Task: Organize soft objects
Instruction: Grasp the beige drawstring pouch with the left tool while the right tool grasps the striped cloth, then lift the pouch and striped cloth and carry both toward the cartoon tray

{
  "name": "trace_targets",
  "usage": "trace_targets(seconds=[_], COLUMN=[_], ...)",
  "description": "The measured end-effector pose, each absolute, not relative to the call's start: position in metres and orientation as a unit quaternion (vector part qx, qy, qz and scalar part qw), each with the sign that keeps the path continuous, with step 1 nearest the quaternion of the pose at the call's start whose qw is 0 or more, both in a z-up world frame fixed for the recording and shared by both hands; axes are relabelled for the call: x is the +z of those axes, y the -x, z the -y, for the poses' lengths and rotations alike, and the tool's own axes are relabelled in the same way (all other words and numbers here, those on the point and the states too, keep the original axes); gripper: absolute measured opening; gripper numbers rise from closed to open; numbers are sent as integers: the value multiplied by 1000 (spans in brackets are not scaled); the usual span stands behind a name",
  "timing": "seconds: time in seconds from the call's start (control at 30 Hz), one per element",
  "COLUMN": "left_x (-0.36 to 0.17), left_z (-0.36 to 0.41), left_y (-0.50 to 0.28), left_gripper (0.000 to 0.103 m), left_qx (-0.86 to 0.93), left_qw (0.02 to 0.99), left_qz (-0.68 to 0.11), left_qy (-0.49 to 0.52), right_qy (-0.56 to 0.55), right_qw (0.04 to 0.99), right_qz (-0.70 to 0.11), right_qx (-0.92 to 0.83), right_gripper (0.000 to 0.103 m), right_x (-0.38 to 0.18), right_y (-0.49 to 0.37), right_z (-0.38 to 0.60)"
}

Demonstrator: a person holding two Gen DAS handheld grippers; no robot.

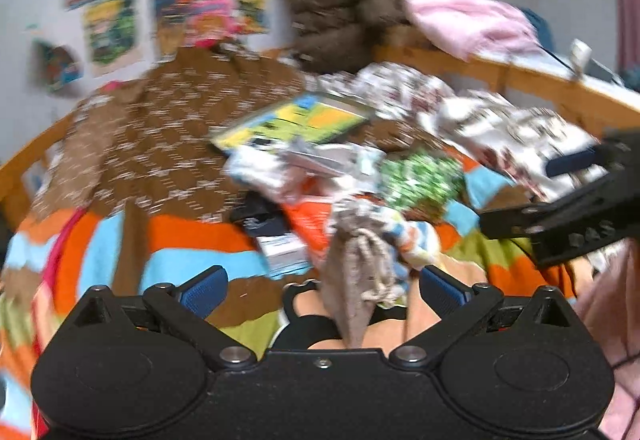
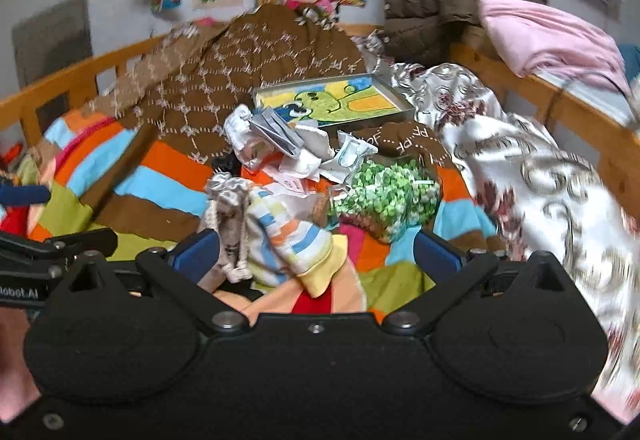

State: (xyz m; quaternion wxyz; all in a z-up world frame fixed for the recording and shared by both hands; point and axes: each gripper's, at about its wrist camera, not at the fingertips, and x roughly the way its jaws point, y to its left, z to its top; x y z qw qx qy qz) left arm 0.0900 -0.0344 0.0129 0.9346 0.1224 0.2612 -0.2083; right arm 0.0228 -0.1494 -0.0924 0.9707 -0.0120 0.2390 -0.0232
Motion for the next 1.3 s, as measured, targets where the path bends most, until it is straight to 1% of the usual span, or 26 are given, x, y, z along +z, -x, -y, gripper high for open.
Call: trace_targets(seconds=[0.13, 0.27, 0.4, 0.5, 0.57, 0.67, 0.7, 0.77, 0.8, 0.83, 0.87, 0.9, 0.93, 1.0, 1.03, 1.07, 1.1, 1.13, 1.17, 1.23, 1.3], left_x=[3, -7, -17, -24, -29, -35, -36, -38, -38, -39, -39, -39, -39, -39, -38, -37, -37, -35, -34, -30, -25], left_z=[45, 47, 47, 47, 49, 53, 54, 54, 54, 52, 52, 52, 52, 53, 53, 53, 52, 50, 49, 46, 42], left_y=[-118, -144, -169, -182, -187, -191, -193, -199, -201, -204, -205, -205, -205, -203, -203, -202, -202, -202, -202, -201, -199], left_gripper=[96, 93, 88, 83, 80, 66, 63, 53, 49, 42, 40, 39, 35, 27, 21, 17, 16, 14, 12, 10, 8], left_qx=[-252, -272, -282, -293, -301, -308, -309, -307, -309, -315, -318, -320, -321, -324, -324, -323, -321, -318, -315, -305, -296], left_qw=[912, 900, 896, 890, 885, 880, 880, 880, 878, 875, 873, 872, 871, 870, 870, 870, 871, 871, 872, 877, 883], left_qz=[-287, -308, -317, -333, -340, -343, -344, -348, -353, -358, -363, -365, -364, -363, -364, -365, -367, -368, -369, -368, -362], left_qy=[-149, -146, -126, -105, -102, -112, -111, -104, -96, -83, -77, -72, -72, -74, -74, -72, -68, -63, -58, -49, -39], right_qy=[45, 37, 53, 61, 59, 57, 60, 75, 83, 88, 93, 94, 95, 101, 104, 105, 105, 105, 102, 94, 92], right_qw=[951, 931, 918, 917, 916, 911, 910, 911, 911, 912, 912, 912, 911, 911, 911, 911, 912, 913, 914, 916, 919], right_qz=[-306, -363, -391, -391, -392, -399, -398, -392, -388, -385, -383, -383, -383, -381, -379, -378, -375, -373, -372, -371, -365], right_qx=[-12, 14, 37, 53, 66, 90, 96, 106, 110, 112, 115, 117, 119, 121, 123, 125, 126, 125, 123, 120, 118], right_gripper=[103, 102, 102, 102, 99, 91, 87, 84, 82, 77, 74, 67, 58, 51, 47, 41, 28, 19, 17, 8, 6], right_x=[-97, -111, -122, -125, -130, -129, -128, -130, -132, -132, -135, -136, -143, -148, -149, -151, -151, -151, -151, -150, -149], right_y=[-53, -80, -96, -109, -114, -129, -129, -136, -140, -143, -153, -156, -172, -181, -182, -183, -183, -183, -182, -181, -178], right_z=[152, 161, 158, 156, 154, 153, 156, 153, 151, 149, 149, 148, 148, 144, 142, 142, 141, 140, 140, 142, 144])
